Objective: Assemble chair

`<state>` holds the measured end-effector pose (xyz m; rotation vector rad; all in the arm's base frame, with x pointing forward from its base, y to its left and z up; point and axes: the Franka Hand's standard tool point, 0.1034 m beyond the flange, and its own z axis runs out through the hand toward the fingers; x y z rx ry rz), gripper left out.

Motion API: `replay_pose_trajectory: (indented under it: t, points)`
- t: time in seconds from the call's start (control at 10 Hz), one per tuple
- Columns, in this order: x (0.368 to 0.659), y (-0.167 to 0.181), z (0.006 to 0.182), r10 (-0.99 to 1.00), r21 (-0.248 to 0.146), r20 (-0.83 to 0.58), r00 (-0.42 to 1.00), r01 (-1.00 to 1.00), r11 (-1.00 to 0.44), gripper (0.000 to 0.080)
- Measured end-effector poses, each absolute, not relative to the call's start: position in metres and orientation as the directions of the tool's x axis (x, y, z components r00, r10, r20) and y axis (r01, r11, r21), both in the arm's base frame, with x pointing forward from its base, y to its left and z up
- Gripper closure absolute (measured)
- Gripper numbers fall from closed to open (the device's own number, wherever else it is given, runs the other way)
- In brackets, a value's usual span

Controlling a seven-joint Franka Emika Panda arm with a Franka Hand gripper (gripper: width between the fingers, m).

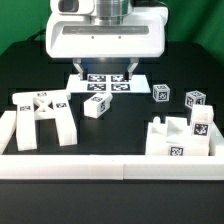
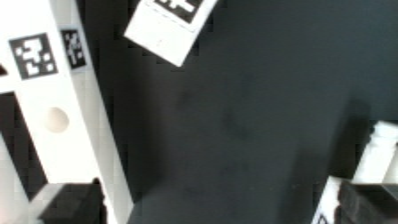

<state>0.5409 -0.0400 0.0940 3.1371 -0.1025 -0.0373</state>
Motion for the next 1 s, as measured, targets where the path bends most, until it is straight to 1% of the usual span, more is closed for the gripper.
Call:
replay_pose_trajectory:
  t: [0.1,0.2,0.3,0.4,0.5,0.8,1.0]
  points:
    - [0.540,-0.041,0.093,-0.166,-0.005,-0.025,0.986,-0.167,-0.986,0.0150]
    - [0.537,-0.054,0.092,-0.323,-0.026,-0.040,0.946,-0.324,-0.946,0.0150]
    - [0.535,-0.062,0.092,-0.403,-0.023,-0.043,0.914,-0.404,-0.915,0.0150]
    - [0.535,-0.065,0.090,-0.460,-0.030,-0.046,0.887,-0.462,-0.887,0.0150]
    - [0.534,-0.065,0.088,-0.475,-0.039,-0.048,0.879,-0.477,-0.878,0.0150]
    - [0.534,-0.064,0.087,-0.463,-0.038,-0.048,0.885,-0.465,-0.884,0.0150]
    - [0.525,-0.074,0.074,-0.415,-0.033,-0.040,0.909,-0.417,-0.908,0.0150]
